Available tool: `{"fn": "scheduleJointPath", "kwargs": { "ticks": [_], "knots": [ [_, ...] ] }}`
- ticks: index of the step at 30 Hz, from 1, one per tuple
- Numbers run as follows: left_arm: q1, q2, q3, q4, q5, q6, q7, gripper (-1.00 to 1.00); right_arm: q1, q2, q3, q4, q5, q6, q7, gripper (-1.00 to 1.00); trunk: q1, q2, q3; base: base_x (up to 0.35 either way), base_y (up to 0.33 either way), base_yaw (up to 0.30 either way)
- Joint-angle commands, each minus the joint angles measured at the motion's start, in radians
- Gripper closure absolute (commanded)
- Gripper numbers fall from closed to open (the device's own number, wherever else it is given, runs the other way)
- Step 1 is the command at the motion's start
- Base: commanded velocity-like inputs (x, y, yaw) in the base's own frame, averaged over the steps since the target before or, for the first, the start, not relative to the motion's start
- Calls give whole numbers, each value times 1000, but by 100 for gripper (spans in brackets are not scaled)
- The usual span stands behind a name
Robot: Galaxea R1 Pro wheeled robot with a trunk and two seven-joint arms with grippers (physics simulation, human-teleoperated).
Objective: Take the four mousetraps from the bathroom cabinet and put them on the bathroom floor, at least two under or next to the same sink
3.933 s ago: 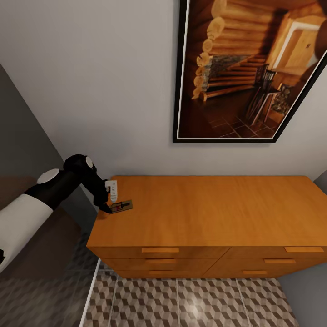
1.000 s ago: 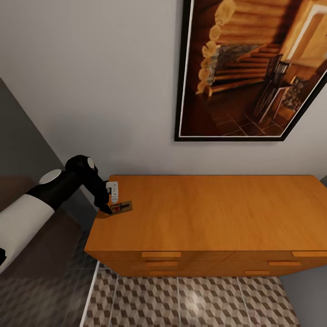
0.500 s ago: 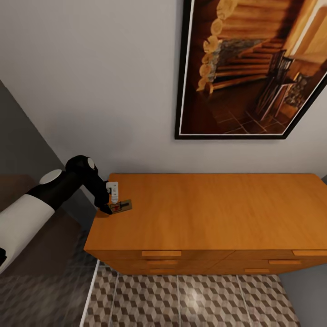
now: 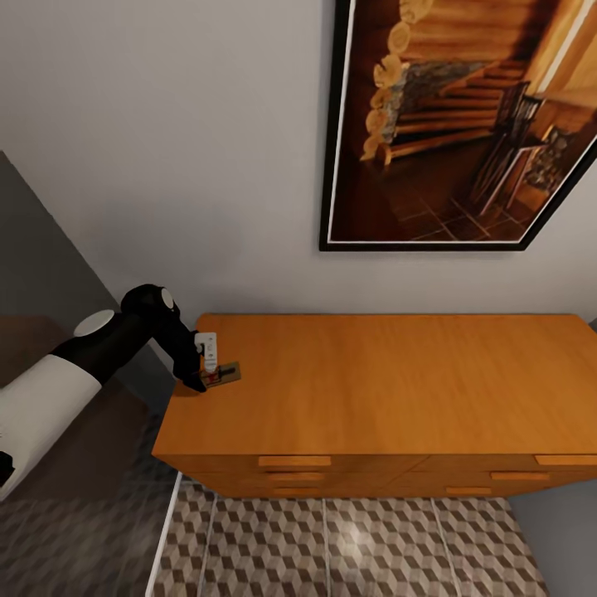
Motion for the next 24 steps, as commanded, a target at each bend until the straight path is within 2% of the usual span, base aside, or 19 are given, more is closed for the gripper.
{"fn": "scheduleJointPath", "kwargs": {
  "ticks": [1, 24],
  "knots": [
    [-1, 1, -3, -1, -4, 11, -5, -100, -1, 0, 9, 1, -9, -3, -1, 100, 0, -2, -3, 0, 0, 0],
    [3, -1, -3, 4, -5, 11, -3, -100, -1, 0, 9, 1, -9, -3, -1, 100, 0, -2, -12, 0, 0, 0]
  ]
}}
